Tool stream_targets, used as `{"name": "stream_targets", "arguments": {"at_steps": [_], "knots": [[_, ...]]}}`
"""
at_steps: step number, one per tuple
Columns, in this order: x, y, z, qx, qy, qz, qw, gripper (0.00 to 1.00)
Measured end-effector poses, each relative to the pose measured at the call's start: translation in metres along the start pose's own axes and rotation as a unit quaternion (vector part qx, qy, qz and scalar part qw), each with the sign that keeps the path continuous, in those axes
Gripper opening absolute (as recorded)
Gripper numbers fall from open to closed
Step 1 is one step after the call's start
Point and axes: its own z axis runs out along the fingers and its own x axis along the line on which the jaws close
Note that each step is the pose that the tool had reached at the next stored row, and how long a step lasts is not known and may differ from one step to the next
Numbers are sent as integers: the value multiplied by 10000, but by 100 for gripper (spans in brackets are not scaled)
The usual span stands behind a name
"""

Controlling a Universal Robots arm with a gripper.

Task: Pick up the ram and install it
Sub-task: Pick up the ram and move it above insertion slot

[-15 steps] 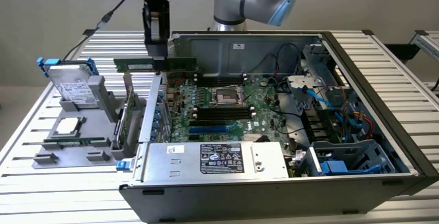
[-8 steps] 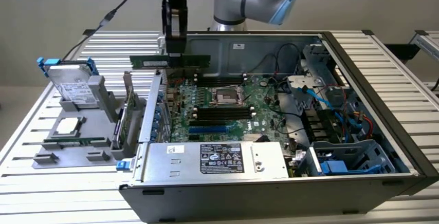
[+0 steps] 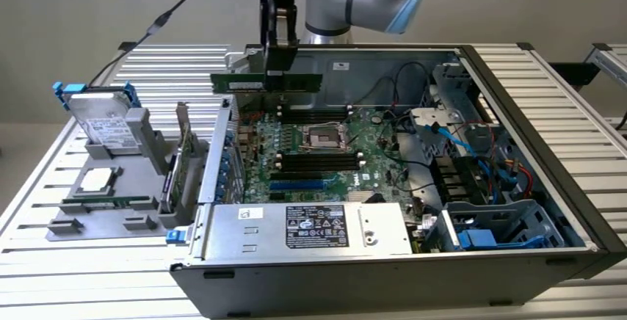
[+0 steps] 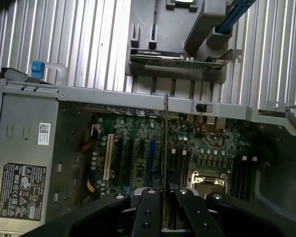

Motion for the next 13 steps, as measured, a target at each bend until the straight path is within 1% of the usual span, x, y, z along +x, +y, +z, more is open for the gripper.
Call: {"name": "stream_targets", "arguments": {"at_steps": [7,10,13], "knots": [[-97,-250,7,-30,-5,0,10000,15],[-167,-350,50,-32,-5,0,10000,15],[-235,-429,97,-33,-5,0,10000,15]]}}
